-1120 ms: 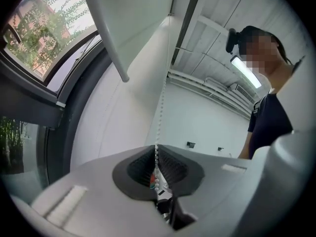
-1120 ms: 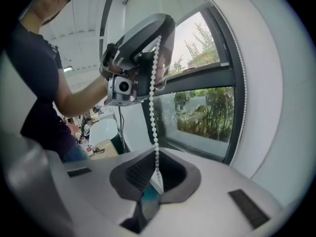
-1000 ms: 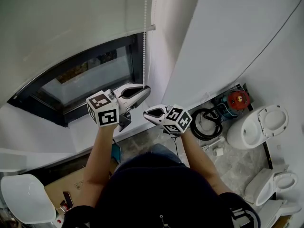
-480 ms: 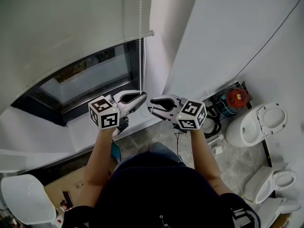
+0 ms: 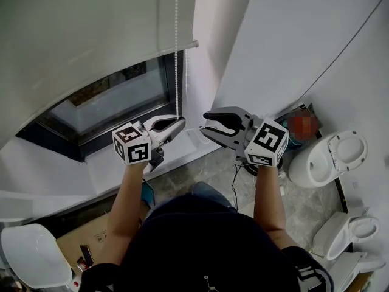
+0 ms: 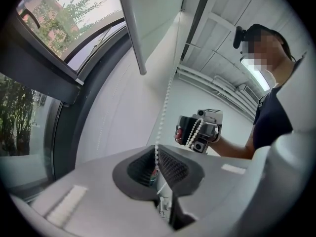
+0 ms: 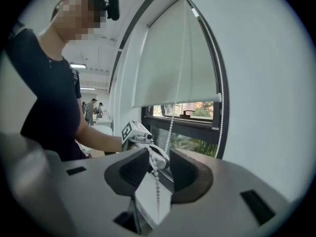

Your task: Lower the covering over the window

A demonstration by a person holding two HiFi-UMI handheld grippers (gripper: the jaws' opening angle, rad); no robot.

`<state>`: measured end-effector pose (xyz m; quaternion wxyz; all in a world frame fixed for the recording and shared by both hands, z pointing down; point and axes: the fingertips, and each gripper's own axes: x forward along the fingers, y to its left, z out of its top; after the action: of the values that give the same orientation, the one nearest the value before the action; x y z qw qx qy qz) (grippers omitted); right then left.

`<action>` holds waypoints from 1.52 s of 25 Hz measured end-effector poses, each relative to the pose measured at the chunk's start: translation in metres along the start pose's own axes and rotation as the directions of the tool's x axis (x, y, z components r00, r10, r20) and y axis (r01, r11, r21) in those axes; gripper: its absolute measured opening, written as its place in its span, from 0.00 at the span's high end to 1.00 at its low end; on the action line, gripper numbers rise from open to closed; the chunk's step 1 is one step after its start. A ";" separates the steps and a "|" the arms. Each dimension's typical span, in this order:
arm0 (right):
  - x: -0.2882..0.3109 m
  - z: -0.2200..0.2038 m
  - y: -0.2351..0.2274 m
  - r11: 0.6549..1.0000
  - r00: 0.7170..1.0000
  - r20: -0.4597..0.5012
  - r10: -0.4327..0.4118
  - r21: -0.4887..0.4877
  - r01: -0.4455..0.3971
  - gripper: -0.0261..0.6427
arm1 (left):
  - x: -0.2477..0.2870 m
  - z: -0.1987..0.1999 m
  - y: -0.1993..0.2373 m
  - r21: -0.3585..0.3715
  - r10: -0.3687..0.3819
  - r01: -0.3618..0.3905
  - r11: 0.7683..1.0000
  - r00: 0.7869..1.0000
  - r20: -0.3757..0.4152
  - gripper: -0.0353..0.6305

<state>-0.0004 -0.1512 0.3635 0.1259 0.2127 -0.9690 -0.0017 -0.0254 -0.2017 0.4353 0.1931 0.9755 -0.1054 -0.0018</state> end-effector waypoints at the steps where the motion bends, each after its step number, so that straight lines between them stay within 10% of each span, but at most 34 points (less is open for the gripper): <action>1: 0.001 0.000 0.002 1.000 1.000 -0.020 0.003 -0.017 -0.004 0.82 | 0.000 0.000 0.000 -0.001 -0.002 0.002 1.000 1.000 0.002 0.91; 8: 0.000 0.004 0.031 0.991 0.991 -0.080 0.108 -0.075 -0.115 0.82 | 0.000 0.003 -0.001 -0.014 -0.019 0.019 1.000 1.000 0.018 0.91; 15: -0.050 0.084 0.024 0.994 0.932 0.346 0.109 -0.009 -0.113 0.82 | -0.004 0.003 0.000 -0.010 0.000 0.001 1.000 1.000 0.019 0.91; 25: 0.015 0.066 -0.006 1.000 0.980 0.197 0.014 0.011 -0.016 0.82 | -0.005 0.000 -0.008 -0.010 -0.017 0.017 1.000 0.999 0.040 0.91; 38: 0.054 0.061 -0.019 0.980 0.969 0.240 -0.051 0.197 0.003 0.94 | -0.007 -0.009 -0.023 -0.002 -0.032 0.032 0.999 0.998 0.061 0.91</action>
<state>-0.0550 -0.1936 0.3166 -0.0158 0.2355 -0.9695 0.0656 -0.0267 -0.1759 0.4345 0.1910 0.9763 -0.0957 -0.0345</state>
